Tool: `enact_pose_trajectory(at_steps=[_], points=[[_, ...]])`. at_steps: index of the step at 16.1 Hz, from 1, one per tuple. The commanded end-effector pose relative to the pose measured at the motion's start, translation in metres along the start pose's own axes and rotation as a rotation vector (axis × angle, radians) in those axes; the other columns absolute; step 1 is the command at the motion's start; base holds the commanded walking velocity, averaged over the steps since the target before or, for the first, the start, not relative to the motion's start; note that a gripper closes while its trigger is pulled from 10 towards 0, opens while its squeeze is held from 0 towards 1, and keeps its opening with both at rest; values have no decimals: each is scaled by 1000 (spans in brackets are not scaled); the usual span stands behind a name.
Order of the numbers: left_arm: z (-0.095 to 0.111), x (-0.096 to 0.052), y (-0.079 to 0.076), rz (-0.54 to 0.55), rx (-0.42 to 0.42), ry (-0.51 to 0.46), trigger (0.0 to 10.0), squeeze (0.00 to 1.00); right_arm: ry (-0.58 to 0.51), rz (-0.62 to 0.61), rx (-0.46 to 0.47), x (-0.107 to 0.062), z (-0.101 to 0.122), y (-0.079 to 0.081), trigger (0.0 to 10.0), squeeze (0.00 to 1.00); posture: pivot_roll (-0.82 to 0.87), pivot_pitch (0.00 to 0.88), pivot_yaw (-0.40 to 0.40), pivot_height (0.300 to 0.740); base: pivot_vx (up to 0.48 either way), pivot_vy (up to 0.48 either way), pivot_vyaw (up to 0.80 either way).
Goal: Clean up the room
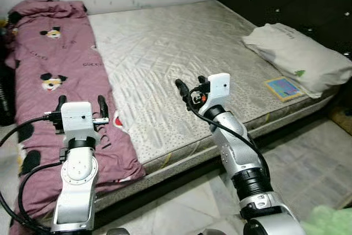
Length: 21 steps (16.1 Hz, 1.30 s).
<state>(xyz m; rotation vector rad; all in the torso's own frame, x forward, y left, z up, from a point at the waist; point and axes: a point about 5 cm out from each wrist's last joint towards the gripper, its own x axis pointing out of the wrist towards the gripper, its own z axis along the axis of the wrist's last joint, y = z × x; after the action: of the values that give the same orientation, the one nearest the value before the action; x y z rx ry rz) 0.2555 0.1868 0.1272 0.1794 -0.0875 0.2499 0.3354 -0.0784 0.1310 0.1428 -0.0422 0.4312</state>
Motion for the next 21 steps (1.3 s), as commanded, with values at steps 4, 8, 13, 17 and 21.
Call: enact_pose_trajectory(at_steps=[4,8,13,17,21], points=[[2,0,2,0,-24,-10,10000,0,0,4,-5,0,1,-1,10000,0,14,0,-54,740,0,480,0],[0,0,2,7,-40,3,10000,0,3,4,-10,0,1,-2,10000,0,11,0,-55,740,0,480,0],[-1,2,4,18,-44,9,10000,0,4,10,-12,1,1,-1,10000,0,11,0,-57,740,0,480,0],[4,4,2,9,-49,-23,10000,0,1,0,-17,2,2,-3,10000,0,11,0,-53,740,0,480,0],[7,4,-1,-6,-61,-48,10000,0,2,-7,-56,4,3,-4,10000,0,9,0,-55,740,0,120,0]])
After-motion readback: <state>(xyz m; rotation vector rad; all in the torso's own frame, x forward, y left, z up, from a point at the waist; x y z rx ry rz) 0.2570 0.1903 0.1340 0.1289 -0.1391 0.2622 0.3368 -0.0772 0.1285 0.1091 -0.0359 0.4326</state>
